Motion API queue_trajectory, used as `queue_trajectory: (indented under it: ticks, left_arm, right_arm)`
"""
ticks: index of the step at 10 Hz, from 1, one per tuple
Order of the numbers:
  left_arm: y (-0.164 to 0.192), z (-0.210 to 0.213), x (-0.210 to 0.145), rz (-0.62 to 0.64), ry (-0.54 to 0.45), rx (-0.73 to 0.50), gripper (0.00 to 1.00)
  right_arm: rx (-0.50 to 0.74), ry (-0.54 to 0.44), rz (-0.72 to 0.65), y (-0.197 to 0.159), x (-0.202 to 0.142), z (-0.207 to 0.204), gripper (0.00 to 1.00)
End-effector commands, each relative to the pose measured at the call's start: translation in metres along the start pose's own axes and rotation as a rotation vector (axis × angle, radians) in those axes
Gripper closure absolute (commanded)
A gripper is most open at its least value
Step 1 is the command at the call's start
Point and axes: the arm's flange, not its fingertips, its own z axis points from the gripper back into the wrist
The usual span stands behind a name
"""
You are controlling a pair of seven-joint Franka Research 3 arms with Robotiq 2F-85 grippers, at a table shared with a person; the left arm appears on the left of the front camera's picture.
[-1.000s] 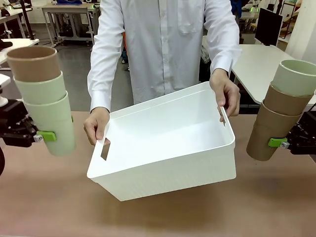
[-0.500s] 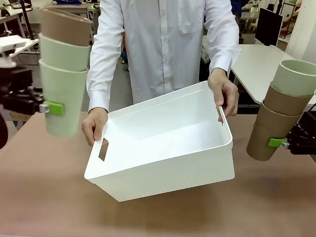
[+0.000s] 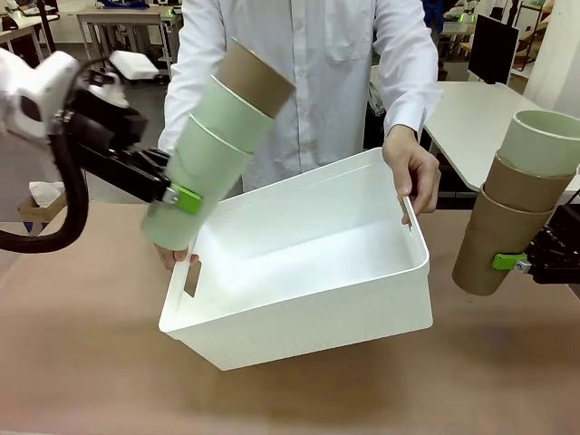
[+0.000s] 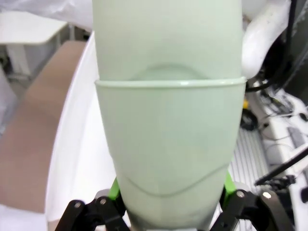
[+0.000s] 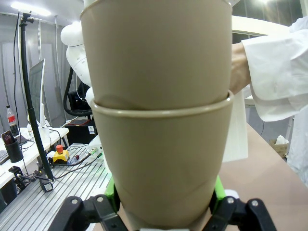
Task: Stack the cups and store them in the basket.
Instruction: Place the stack of Reusable plastic cups into the Pantry Basket.
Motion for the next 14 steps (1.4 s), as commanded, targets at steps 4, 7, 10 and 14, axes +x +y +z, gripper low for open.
queue_trajectory:
  ticks: [4, 7, 10, 14]
  left_arm:
    - [0.018, -0.064, 0.012, 0.032, 0.279, 0.029, 0.15]
    - [0.035, -0.096, 0.013, -0.016, 0.349, 0.049, 0.15]
    - [0.04, -0.133, 0.012, -0.024, 0.39, 0.119, 0.15]
    - [0.043, -0.176, 0.01, -0.04, 0.44, 0.204, 0.15]
  right_arm:
    - [-0.001, -0.001, 0.011, 0.0, 0.004, 0.0, 0.15]
    - [-0.001, -0.001, 0.011, 0.0, 0.004, 0.0, 0.15]
    - [-0.001, -0.001, 0.011, 0.0, 0.004, 0.0, 0.15]
    - [-0.001, -0.001, 0.011, 0.0, 0.004, 0.0, 0.15]
